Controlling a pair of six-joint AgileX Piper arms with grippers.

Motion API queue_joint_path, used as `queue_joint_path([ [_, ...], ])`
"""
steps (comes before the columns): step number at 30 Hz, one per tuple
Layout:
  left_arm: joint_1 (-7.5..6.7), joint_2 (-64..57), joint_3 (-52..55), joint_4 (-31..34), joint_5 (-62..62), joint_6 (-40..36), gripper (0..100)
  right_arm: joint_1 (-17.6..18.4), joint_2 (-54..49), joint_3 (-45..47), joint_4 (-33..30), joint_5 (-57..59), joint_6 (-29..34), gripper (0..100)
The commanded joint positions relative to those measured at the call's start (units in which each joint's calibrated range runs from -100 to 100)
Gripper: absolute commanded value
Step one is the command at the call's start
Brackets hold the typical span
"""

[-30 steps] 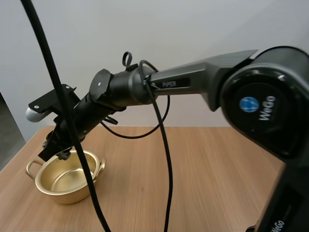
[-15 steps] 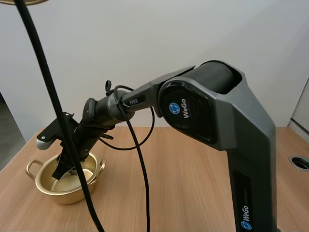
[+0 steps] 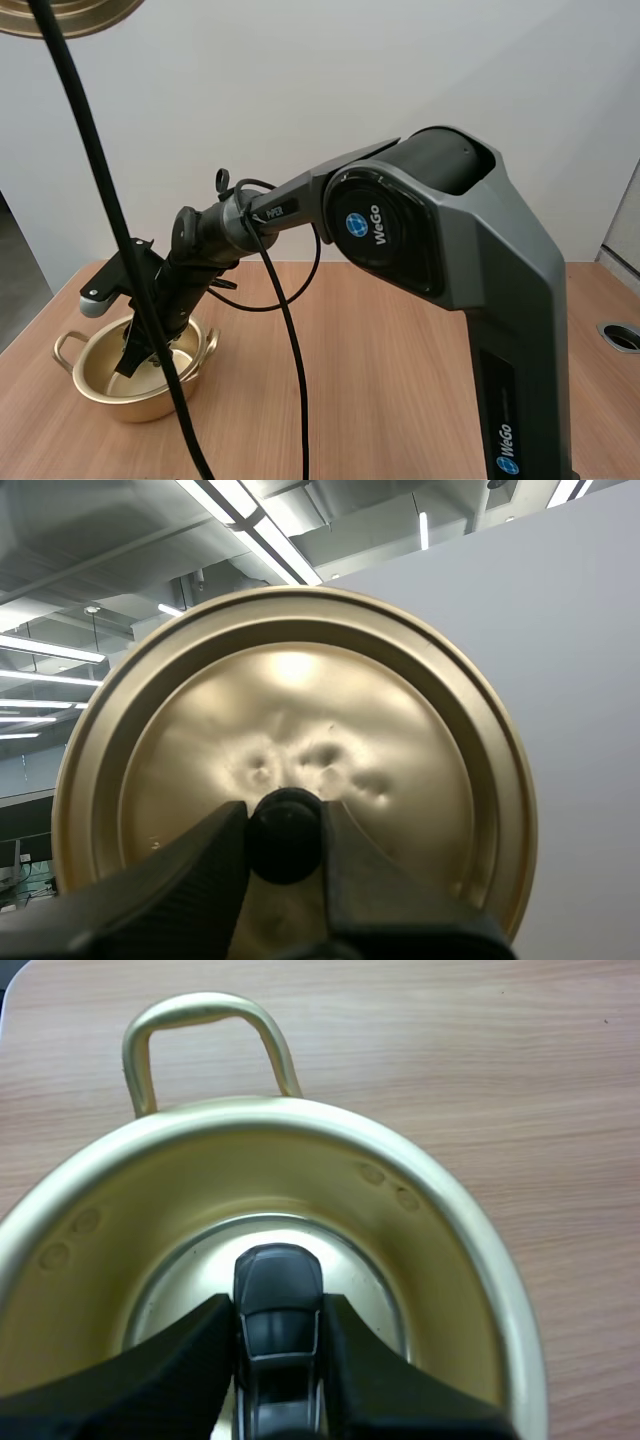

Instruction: Open the pot, put the car inside, and close it

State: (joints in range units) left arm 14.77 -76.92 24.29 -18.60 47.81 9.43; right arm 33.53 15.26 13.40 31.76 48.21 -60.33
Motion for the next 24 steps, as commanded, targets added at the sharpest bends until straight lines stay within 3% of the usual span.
queue_joint_path([
  [1,0.03,0.03,0.0,0.07,0.07,-0.06,0,0.01,0.05,-0.03,0.05,0.04,0.0,67],
  [3,0.03,0.03,0.0,0.26,0.07,-0.06,0,0.01,0.05,-0.03,0.05,0.04,0.0,71],
  [7,0.03,0.03,0.13,2.49,0.07,-0.06,0,0.01,-0.07,-0.03,0.05,0.04,0.23,68],
  [9,0.03,0.16,0.22,3.81,1.2,-0.06,0,-0.07,-0.54,-0.03,-0.22,0.04,0.32,50],
  [12,0.03,1.21,0.38,5.43,6.52,-0.06,0,-0.56,-2.92,-0.03,-1.91,-0.77,1.98,1],
  [18,0.03,3.81,5.07,8.43,15.79,-0.38,0,-3.52,-11.15,-0.03,-11.49,-1.32,10.16,0],
  [24,0.03,5.22,10.25,11.58,17.2,-1.89,0,-10.48,-18.44,-0.03,-19.84,-4.14,16.62,0],
])
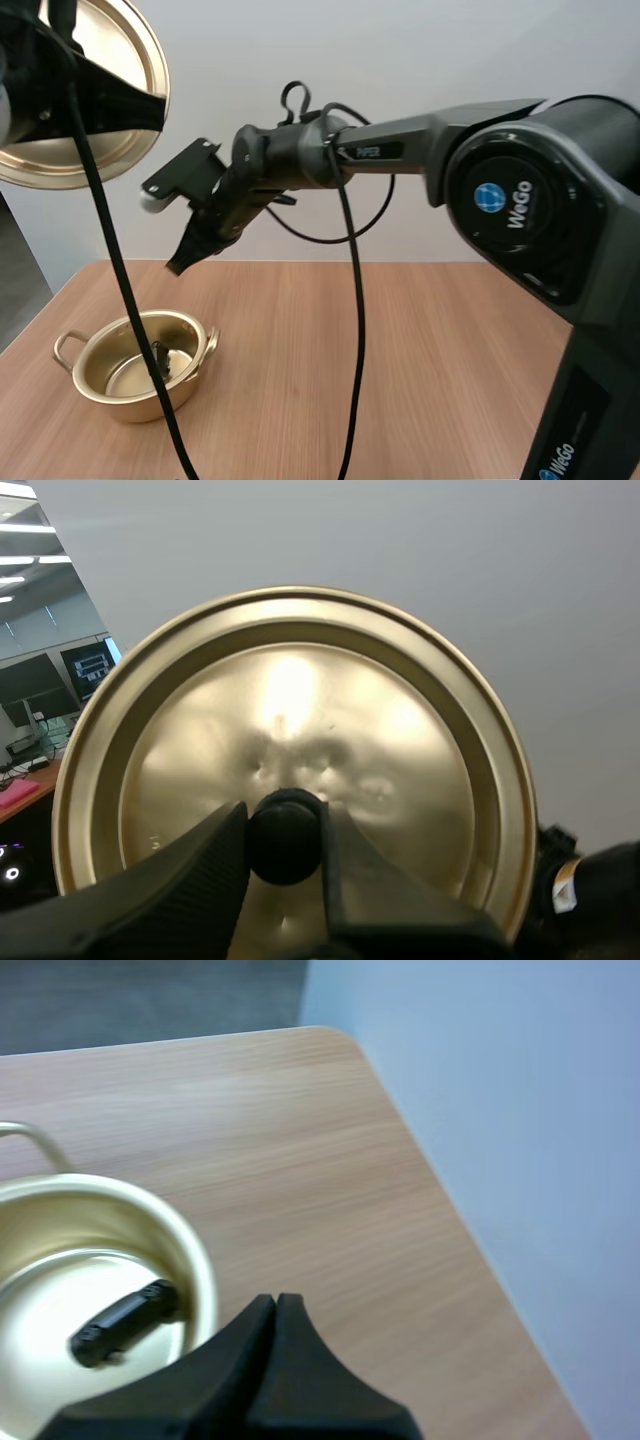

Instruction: Open the pot, put the car inside, and close it

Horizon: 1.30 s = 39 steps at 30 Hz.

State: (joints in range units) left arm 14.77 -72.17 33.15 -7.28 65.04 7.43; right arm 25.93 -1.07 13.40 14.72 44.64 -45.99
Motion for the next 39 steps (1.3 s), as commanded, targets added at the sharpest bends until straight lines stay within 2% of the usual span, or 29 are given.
queue_joint_path([
  [1,0.03,1.1,2.73,0.4,-0.03,0.1,0,-4.3,-3.35,-0.03,-2.91,-0.78,2.49,0],
  [9,0.03,12.89,13.73,0.78,0.13,0.29,0,-13.73,-12.94,-0.03,-1.78,-0.16,2.8,0],
  [15,0.03,25.96,14.92,0.78,1.8,1.82,0,-17.87,-20.06,-0.03,-2.15,4.62,2.8,0],
  [20,0.03,39.17,14.92,0.66,10.39,3.52,0,-20.32,-26.39,-0.03,-3.04,6.3,2.8,0],
  [25,0.03,44.93,14.92,0.66,13.12,4.54,0,-20.57,-29.59,0.09,-3.95,6.3,2.6,0],
  [39,0.03,49.51,15.04,0.65,10.52,5.71,0,-20.57,-32.75,0.09,-4.55,6.88,2.74,0],
])
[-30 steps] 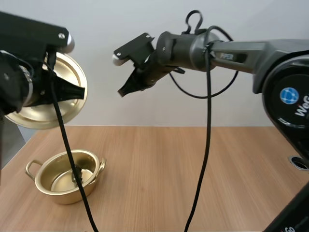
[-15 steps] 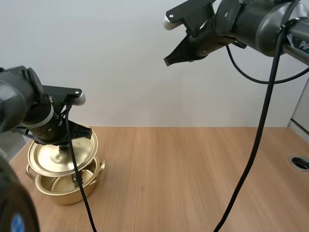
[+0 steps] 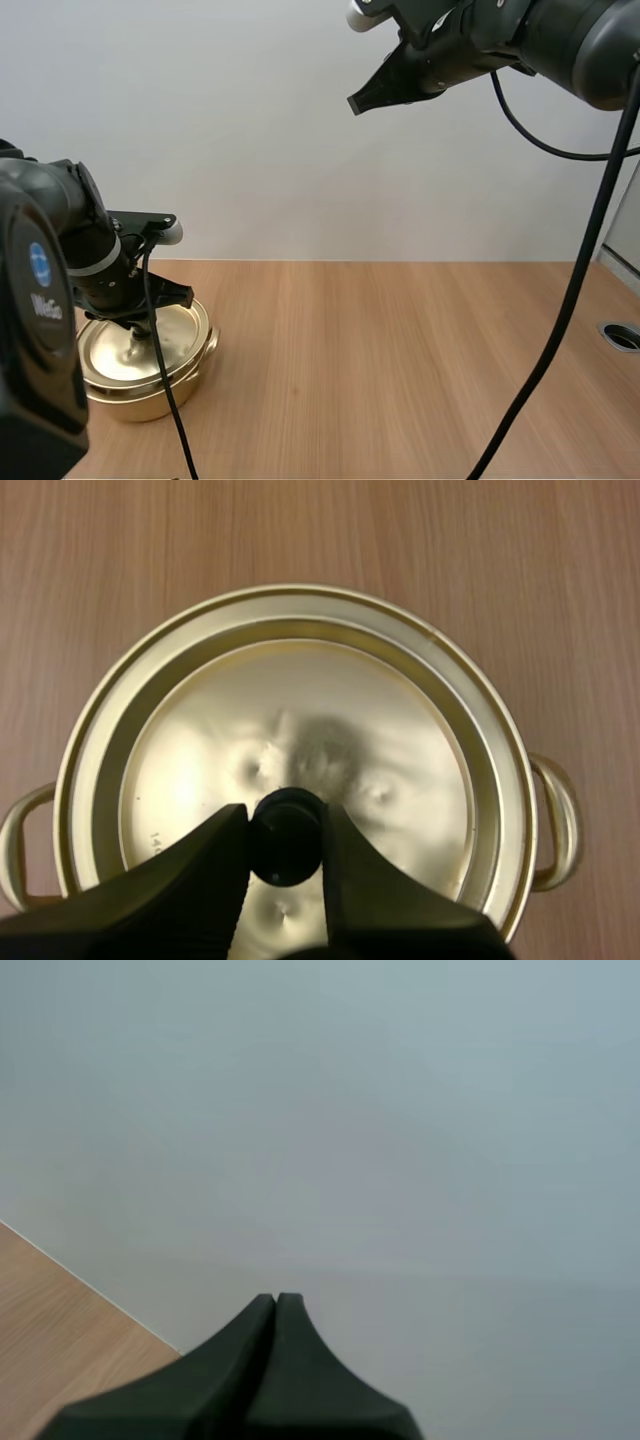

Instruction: Open the pot, put the car inside, and close it

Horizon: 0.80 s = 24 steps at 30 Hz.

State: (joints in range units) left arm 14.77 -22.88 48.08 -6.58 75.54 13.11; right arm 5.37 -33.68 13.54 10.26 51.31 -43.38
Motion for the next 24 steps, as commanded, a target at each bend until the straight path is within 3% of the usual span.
queue_joint_path([
  [1,0.03,0.36,0.11,-0.12,-0.38,0.11,0,0.0,-0.15,-0.04,-0.36,0.22,0.13,0],
  [24,0.03,2.35,2.34,0.03,-4.58,0.95,0,0.0,-0.65,-0.04,-1.03,2.16,0.2,0],
])
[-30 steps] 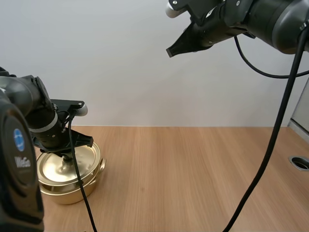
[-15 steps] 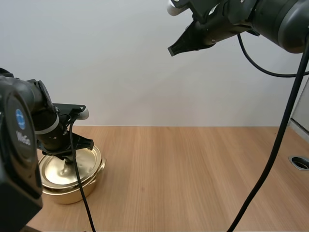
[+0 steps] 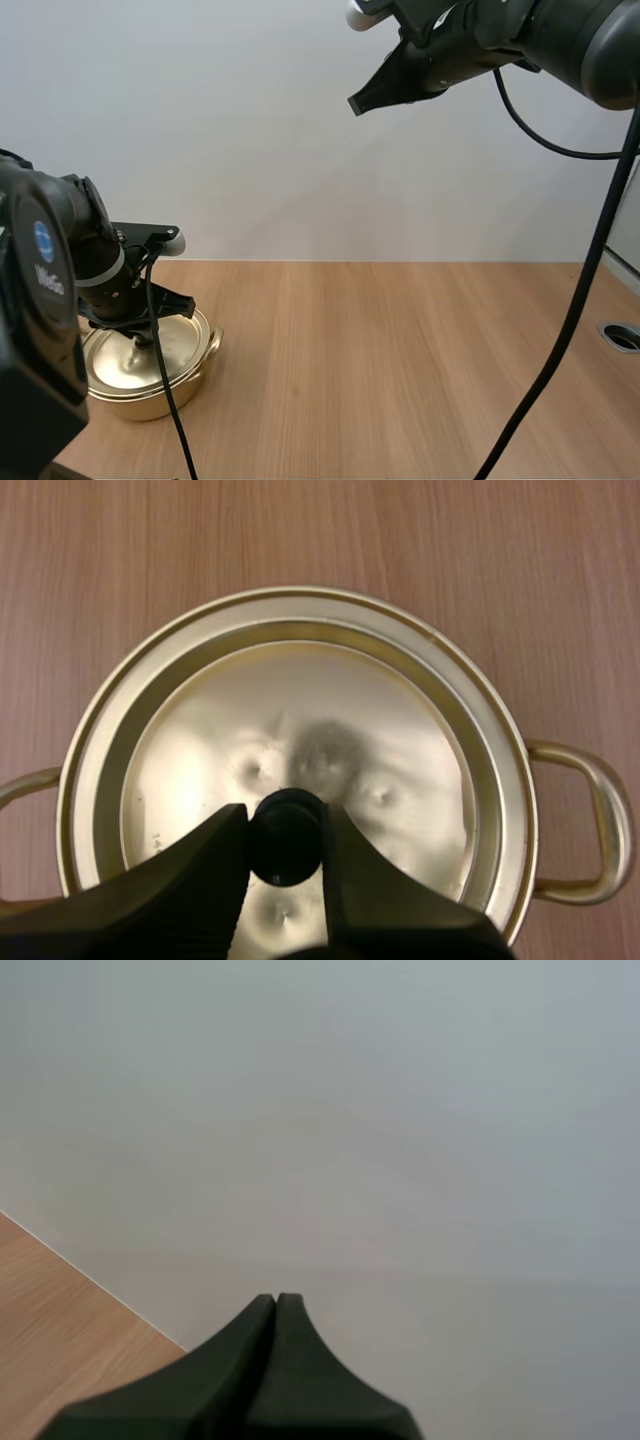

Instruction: Open the pot, put the car inside, and close it

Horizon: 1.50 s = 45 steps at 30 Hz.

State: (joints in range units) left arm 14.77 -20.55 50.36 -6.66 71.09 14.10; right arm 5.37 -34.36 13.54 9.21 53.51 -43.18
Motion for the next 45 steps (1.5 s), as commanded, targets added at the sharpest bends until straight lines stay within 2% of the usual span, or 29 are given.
queue_joint_path([
  [1,0.03,0.02,0.06,0.1,-0.13,-0.04,0,0.0,0.03,-0.04,0.12,-0.04,-0.01,0],
  [12,0.03,-0.46,-0.55,0.2,0.4,0.67,2,0.0,0.03,-0.04,0.12,-0.04,-0.01,0],
  [15,0.03,-0.46,-0.54,1.13,0.4,0.75,9,0.0,0.03,-0.04,0.12,-0.04,-0.01,0],
  [21,0.03,-0.46,-0.54,1.32,0.4,0.27,39,0.0,0.03,-0.04,0.12,-0.04,-0.01,0],
  [23,0.03,-0.46,-0.54,1.32,0.74,0.0,45,0.0,0.03,-0.04,0.12,-0.04,-0.01,0],
  [37,0.03,-0.34,-0.28,1.03,3.06,0.64,47,0.0,0.03,-0.04,0.35,-0.04,-0.01,0],
  [39,0.03,-0.34,-0.28,0.96,3.06,0.64,54,0.0,0.03,-0.04,0.35,0.41,0.34,0],
  [41,0.03,-0.34,-0.28,0.53,2.86,0.64,64,0.0,0.03,-0.04,0.35,0.81,0.36,0],
  [45,0.03,-0.34,-0.28,-0.33,0.87,0.55,91,0.0,0.03,-0.04,0.35,1.44,0.36,0],
])
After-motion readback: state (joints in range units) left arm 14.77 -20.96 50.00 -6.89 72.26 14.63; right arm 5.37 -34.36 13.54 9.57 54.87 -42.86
